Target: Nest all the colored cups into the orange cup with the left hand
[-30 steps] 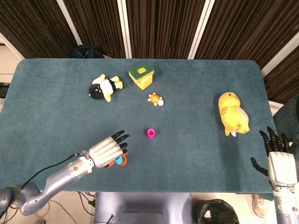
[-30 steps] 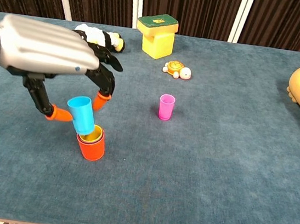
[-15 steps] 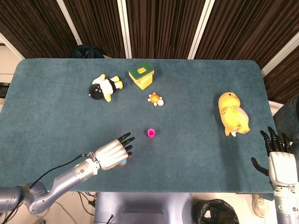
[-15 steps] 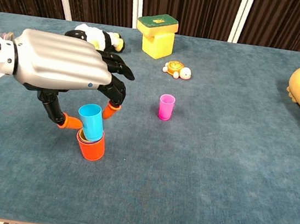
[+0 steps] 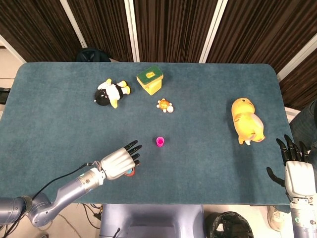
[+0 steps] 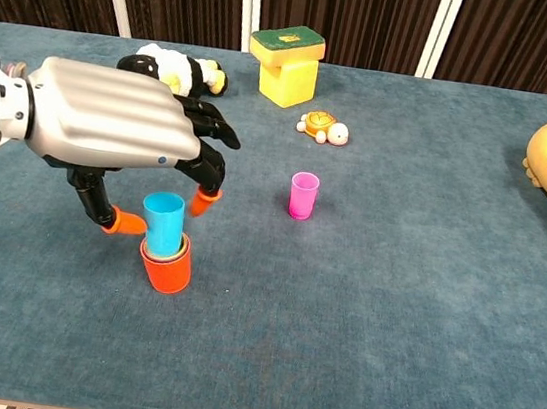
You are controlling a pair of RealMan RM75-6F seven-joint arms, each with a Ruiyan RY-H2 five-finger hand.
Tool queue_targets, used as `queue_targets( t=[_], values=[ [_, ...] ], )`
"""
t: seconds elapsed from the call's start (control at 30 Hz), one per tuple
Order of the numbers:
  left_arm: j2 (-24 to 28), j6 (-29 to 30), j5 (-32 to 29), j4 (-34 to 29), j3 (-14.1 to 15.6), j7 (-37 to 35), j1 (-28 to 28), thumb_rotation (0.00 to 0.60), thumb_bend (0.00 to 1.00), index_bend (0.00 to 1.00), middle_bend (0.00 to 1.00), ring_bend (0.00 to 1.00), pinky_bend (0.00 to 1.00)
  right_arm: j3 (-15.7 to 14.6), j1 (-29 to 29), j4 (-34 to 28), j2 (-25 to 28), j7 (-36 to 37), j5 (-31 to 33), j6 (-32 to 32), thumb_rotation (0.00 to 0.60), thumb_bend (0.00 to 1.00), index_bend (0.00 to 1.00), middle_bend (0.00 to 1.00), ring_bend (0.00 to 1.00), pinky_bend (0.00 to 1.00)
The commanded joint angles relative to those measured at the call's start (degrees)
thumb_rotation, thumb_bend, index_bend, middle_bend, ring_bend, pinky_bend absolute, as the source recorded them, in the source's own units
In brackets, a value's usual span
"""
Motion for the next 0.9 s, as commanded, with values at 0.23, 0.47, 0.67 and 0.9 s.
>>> queue_targets(
  t=[0.23, 0.47, 0.67, 0.9],
  values=[
    [0.3, 1.39, -3.29, -0.1, -2.05, -0.25, -0.69, 0.6, 0.24, 0.17, 0.21, 0.02, 0.03, 0.11, 0.0, -0.01, -0.04, -0.06, 0.12, 0.03, 0.6, 0.31, 0.12, 0.04, 0.15, 0.0],
    [-3.69, 4.52, -5.4, 3.89, -5.63, -0.59, -1.61, 0.6, 0.21, 0.18, 0.21, 0.02, 0.06, -0.03, -0.04, -0.05, -0.12, -0.29, 0.04, 0.03, 0.6, 0.31, 0.12, 0.04, 0.15, 0.0],
    [-9.1, 5.5, -11.5, 9.36, -10.75, -0.13, -4.72, 0.6, 0.21, 0.19, 0.21, 0.02, 0.06, 0.07, -0.06, -0.07, -0.11, -0.21, 0.22, 0.01, 0.6, 0.31, 0.12, 0.04, 0.15, 0.0],
    [-15.88, 5.44, -18.21, 17.21, -13.67, 1.24, -8.38, 0.6, 0.21, 0.24, 0.23, 0.03, 0.06, 0.14, -0.09, 0.01, -0.06, -0.02, 0.37, -0.02, 0.6, 0.31, 0.12, 0.04, 0.15, 0.0]
  ],
)
